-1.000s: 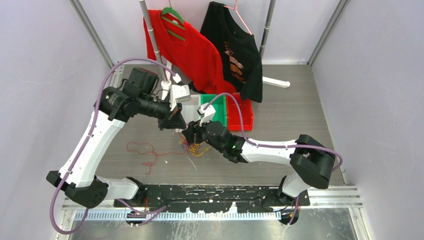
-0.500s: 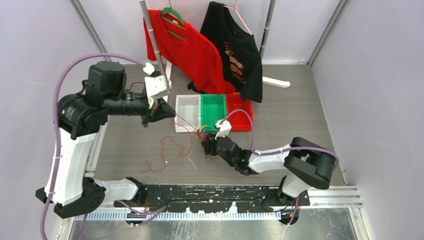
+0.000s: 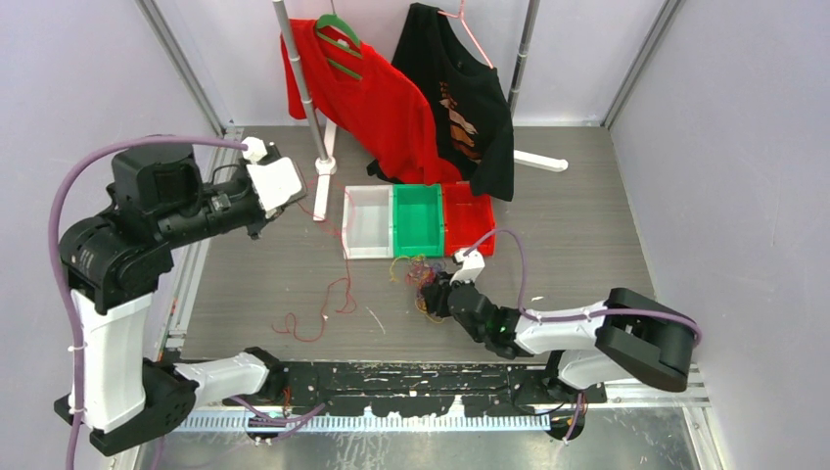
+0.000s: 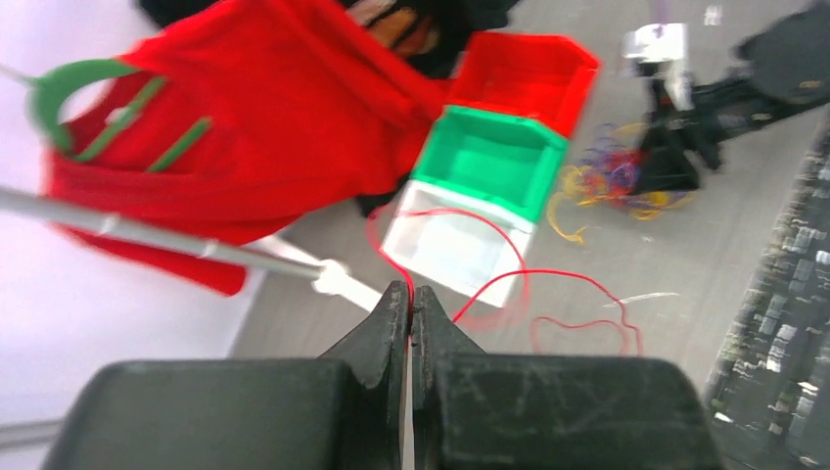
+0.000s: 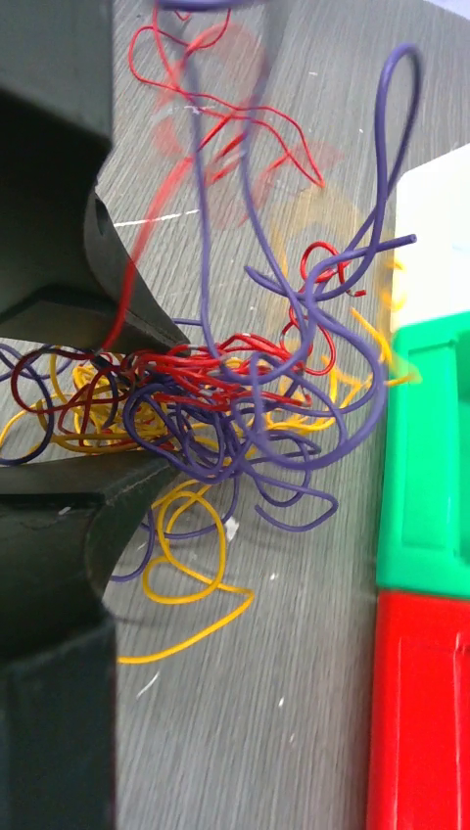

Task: Untangle the cables

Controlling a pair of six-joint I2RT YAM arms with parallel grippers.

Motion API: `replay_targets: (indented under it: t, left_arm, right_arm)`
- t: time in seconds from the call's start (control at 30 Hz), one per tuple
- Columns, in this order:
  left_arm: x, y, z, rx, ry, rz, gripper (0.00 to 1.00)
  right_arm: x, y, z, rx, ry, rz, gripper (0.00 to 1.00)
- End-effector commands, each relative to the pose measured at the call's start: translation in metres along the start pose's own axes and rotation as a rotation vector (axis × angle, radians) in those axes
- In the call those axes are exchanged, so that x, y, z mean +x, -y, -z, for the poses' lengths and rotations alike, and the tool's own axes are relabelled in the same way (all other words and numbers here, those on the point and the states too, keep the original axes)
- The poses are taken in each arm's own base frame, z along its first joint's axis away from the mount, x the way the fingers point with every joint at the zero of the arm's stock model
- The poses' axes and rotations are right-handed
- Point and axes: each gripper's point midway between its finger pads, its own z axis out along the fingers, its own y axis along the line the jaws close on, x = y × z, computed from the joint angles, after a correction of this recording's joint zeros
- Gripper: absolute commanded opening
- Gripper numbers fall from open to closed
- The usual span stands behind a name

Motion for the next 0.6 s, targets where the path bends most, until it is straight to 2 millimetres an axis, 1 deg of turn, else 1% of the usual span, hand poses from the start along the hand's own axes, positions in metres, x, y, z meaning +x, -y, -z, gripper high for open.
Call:
replay_targets:
  t: [0.0, 0.03, 0.07, 0.13, 0.17, 0.2, 0.27, 0.33, 0.37, 0.4, 0.5, 0.57]
  left_arm:
    - [-0.021, -0.063, 0.031, -0.327, 0.012, -0.191, 0.00]
    - [-0.028, -0.077, 0.037, -0.403, 0.022, -0.215, 0.00]
    - [-0.030, -0.092, 0.043, -0.486, 0.015, -0.226, 0.00]
    - [-0.039, -0.111, 0.054, -0.606, 0.042, -0.235, 0.00]
    - [-0.040, -0.112, 0.055, -0.620, 0.053, -0.232, 0.00]
    - [-0.039, -0.108, 0.054, -0.600, 0.059, -0.219, 0.00]
    - [-0.028, -0.089, 0.044, -0.501, 0.037, -0.172, 0.00]
    - [-0.008, -0.068, 0.030, -0.396, -0.007, -0.104, 0.00]
    - [0.006, -0.056, 0.022, -0.343, -0.040, -0.068, 0.00]
    - [0.021, -0.043, 0.015, -0.295, -0.072, -0.034, 0.00]
    - [0.068, -0.006, -0.002, -0.167, -0.179, 0.027, 0.00]
    - [0.099, 0.013, -0.010, -0.119, -0.250, 0.051, 0.00]
  right_arm:
    - [-0.014, 0.008, 0.010, 0.047, 0.046, -0.057, 0.46]
    - [-0.015, 0.010, 0.012, 0.056, 0.047, -0.055, 0.46]
    - [-0.016, 0.012, 0.013, 0.062, 0.049, -0.054, 0.46]
    - [-0.017, 0.014, 0.016, 0.070, 0.049, -0.049, 0.46]
    - [-0.018, 0.014, 0.016, 0.070, 0.049, -0.047, 0.45]
    - [-0.019, 0.014, 0.017, 0.071, 0.048, -0.046, 0.45]
    - [-0.020, 0.014, 0.019, 0.074, 0.044, -0.044, 0.44]
    - [-0.027, 0.012, 0.022, 0.069, 0.056, -0.047, 0.45]
    - [-0.032, 0.011, 0.025, 0.063, 0.063, -0.045, 0.47]
    - [-0.038, 0.008, 0.028, 0.055, 0.073, -0.043, 0.51]
    - [-0.056, 0.005, 0.039, 0.046, 0.093, -0.034, 0.69]
    - [-0.068, 0.003, 0.048, 0.042, 0.109, -0.025, 0.73]
